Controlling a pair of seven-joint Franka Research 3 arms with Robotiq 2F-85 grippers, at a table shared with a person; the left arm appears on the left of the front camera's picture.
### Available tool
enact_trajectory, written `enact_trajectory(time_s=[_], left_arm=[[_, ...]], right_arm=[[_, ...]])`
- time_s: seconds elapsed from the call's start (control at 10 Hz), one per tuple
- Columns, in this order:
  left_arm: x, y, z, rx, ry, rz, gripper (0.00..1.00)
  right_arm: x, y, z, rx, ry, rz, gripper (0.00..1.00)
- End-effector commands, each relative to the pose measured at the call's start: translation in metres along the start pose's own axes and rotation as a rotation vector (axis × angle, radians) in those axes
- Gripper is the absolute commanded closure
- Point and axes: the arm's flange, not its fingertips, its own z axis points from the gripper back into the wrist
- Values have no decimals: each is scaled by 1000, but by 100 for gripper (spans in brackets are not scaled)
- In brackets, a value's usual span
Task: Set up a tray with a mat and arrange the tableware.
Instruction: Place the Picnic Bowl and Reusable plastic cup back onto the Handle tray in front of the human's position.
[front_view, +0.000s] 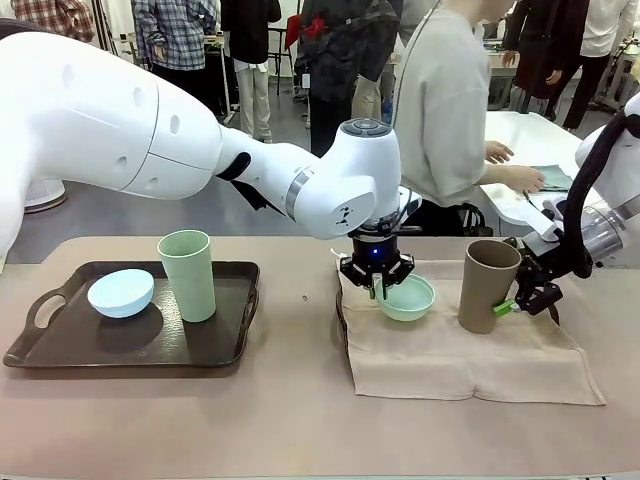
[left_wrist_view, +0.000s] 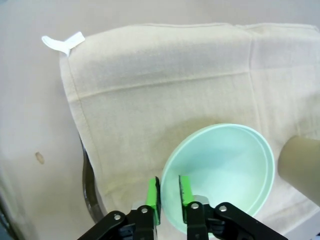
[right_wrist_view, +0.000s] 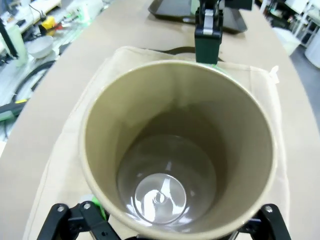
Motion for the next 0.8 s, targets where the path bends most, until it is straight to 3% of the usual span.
enact_trajectory(time_s=[0.0, 0.1, 0.2, 0.3, 0.4, 0.5, 0.6, 0.7], left_arm=[[-1, 2, 10, -1, 42, -8, 73], [-1, 4, 13, -2, 53, -15, 0], [-2, 5, 19, -15, 52, -20, 53], [-5, 7, 29, -27, 44, -30, 0], [-9, 8, 39, -47, 36, -43, 33], [-13, 11, 52, -65, 19, -57, 0], [-18, 13, 63, -67, -3, -72, 14], [-21, 16, 74, -69, -20, -86, 0]], right_arm=[[9, 0, 12, -37, 22, -53, 0], [19, 3, 22, -60, 48, -48, 0], [27, 8, 33, -72, 66, -39, 0], [33, 11, 44, -76, 80, -37, 0], [34, 14, 55, -78, 101, -53, 0], [34, 14, 63, -76, 128, -87, 0], [36, 17, 70, -72, 157, -126, 0], [42, 17, 76, -63, 190, -181, 0]])
